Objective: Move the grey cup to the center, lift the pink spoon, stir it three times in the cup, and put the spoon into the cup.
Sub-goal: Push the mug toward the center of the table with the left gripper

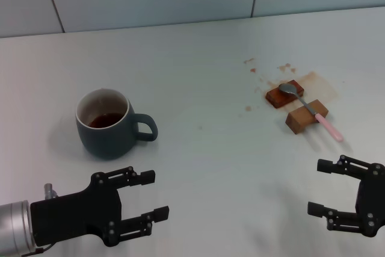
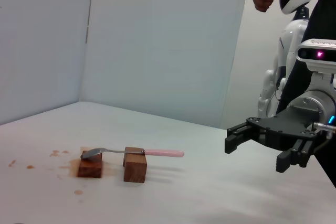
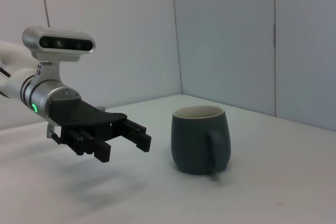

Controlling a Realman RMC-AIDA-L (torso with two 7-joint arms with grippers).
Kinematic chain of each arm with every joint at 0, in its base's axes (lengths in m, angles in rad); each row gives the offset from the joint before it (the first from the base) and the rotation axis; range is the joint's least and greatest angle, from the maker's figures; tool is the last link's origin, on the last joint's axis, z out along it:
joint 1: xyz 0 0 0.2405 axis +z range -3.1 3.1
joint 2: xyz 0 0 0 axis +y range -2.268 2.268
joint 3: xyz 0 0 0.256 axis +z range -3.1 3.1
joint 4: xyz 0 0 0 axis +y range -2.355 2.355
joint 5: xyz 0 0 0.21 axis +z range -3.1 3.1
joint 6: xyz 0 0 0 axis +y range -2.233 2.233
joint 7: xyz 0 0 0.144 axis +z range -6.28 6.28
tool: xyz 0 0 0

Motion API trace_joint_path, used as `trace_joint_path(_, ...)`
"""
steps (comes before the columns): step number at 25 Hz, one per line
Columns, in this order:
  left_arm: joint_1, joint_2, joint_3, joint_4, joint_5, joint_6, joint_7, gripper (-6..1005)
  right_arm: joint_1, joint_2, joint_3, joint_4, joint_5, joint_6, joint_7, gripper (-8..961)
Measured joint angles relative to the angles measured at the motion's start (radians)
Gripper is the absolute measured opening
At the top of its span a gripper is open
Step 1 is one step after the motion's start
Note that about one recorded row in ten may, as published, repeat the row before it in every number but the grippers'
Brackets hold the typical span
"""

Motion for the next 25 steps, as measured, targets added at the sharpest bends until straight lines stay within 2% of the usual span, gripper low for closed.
trace_joint_path(5,0.007,-0.001,-0.015,-0.004,-0.016,-0.011,0.0,740,0.001,0.0,0.005,0.0,0.0,-0.001,0.0,816)
trace_joint_path(10,0.007,-0.001,-0.022,-0.017,-0.026,-0.017,0.0,519,0.002,0.0,0.005,0.0,0.0,-0.001,0.0,816)
trace_joint_path(17,0.001,-0.001,-0.023,-0.027,-0.059,-0.015,0.001,285,0.005,0.003,0.002,0.0,-0.001,0.003,0.0,816)
trace_joint_path(18,0.002,-0.002,-0.024,-0.03,-0.118,-0.009,0.009,256,0.005,0.003,0.003,0.0,-0.001,0.003,0.0,816)
trace_joint_path(20,0.003,-0.002,-0.024,-0.035,-0.154,-0.009,0.02,197,0.005,0.003,0.006,0.0,-0.001,0.005,0.0,816)
trace_joint_path(21,0.01,-0.003,-0.026,-0.061,-0.293,-0.027,0.086,168,0.005,0.003,0.008,0.0,0.0,0.006,0.0,816)
trace_joint_path(22,0.01,-0.003,-0.026,-0.061,-0.293,-0.027,0.086,139,0.005,0.003,0.008,0.0,0.0,0.006,0.0,816)
trace_joint_path(25,0.02,-0.003,-0.05,-0.115,-0.498,-0.095,0.259,59,0.005,0.003,0.009,0.0,0.002,0.007,-0.002,816)
